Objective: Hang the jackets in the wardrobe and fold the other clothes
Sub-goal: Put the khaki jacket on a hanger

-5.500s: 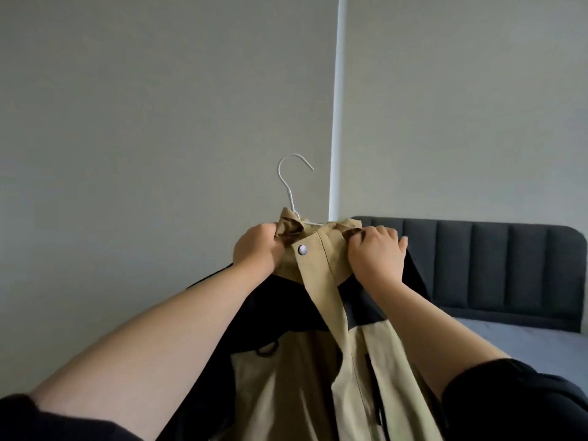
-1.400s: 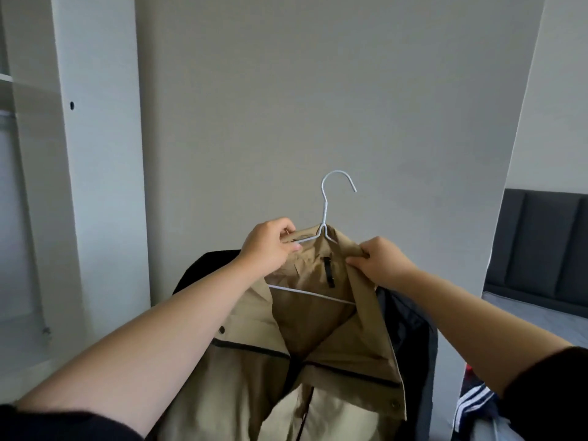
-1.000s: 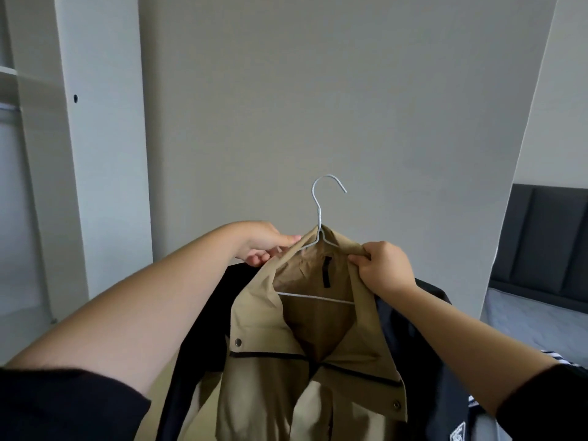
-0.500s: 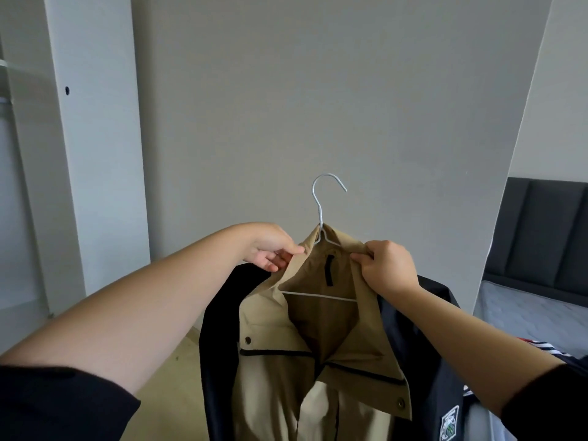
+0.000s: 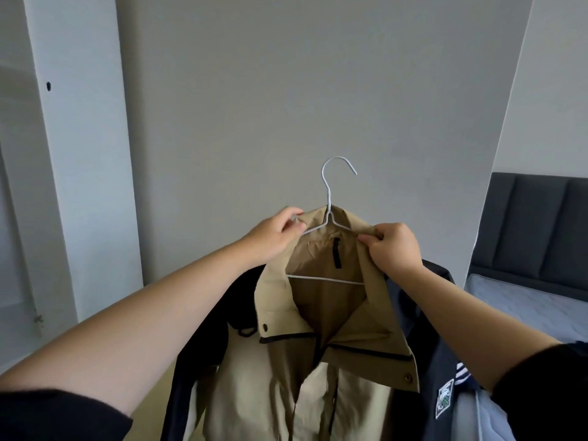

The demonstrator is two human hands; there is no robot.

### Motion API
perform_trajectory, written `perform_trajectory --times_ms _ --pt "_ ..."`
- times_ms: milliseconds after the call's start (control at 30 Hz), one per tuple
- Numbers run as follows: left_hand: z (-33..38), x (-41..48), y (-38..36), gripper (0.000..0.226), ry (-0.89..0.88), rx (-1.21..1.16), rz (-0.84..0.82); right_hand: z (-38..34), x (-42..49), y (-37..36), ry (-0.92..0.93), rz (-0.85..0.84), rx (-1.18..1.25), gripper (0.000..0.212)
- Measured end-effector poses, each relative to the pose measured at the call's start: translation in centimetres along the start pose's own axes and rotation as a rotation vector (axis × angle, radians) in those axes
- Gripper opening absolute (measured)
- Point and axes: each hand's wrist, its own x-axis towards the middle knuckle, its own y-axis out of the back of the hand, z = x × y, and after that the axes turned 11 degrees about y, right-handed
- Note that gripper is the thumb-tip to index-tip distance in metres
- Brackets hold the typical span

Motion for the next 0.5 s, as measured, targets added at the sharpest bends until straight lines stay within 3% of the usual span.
perform_trajectory --times_ms 100,233,500 --pt "-0.4 0.8 -1.1 0.023 0.033 0.288 -0.09 0.2 -0.2 0.0 0.001 0.028 -0.034 0.041" --pt "-0.2 1.8 -0.6 0.031 0.164 0.291 -0.185 0.4 -0.3 1.8 0.001 0.137 -0.079 0.03" --pt "11.7 2.8 -1.3 0.034 0.012 0.417 0.222 -1.4 1.4 12.1 0.039 0.446 -0.243 0.023"
